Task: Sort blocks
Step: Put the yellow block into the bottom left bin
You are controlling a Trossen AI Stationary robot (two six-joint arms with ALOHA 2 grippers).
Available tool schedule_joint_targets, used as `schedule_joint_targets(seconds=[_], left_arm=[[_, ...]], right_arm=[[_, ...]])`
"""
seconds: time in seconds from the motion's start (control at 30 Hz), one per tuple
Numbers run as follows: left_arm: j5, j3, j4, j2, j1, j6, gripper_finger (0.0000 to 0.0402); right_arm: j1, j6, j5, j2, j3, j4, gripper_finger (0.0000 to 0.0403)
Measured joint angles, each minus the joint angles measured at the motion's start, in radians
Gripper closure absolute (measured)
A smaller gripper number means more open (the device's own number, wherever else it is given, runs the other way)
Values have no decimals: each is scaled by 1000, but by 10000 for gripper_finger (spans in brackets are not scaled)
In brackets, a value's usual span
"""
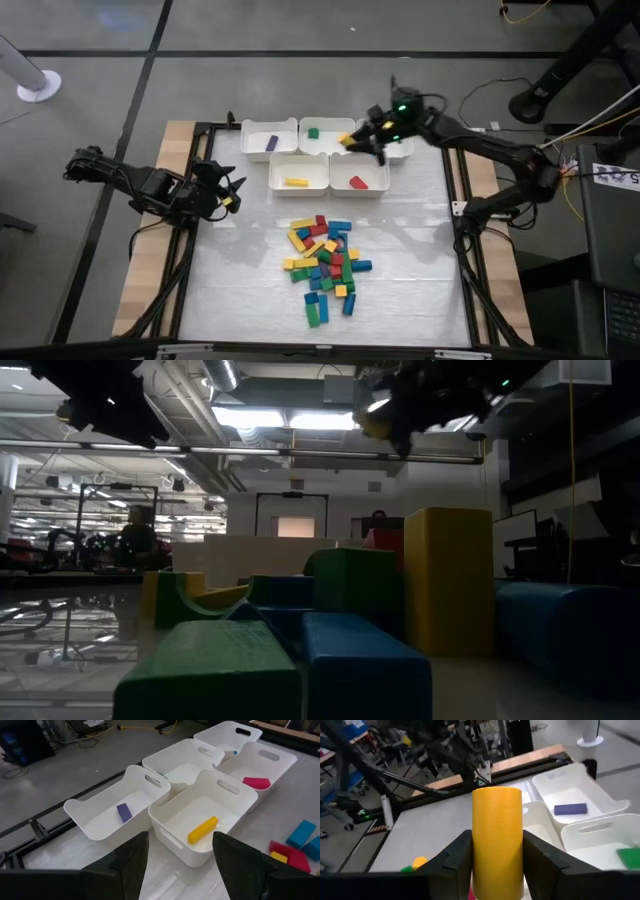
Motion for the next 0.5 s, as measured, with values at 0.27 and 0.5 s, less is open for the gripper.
schedule_joint_targets(seconds=[0.27, 0.5], left_arm=[[0, 0, 8, 0, 0, 6, 192], [0, 0, 8, 0, 0, 6, 192]], right_arm=[[150, 29, 176, 170, -1, 214, 262], [223, 25, 366, 254, -1, 297, 262]])
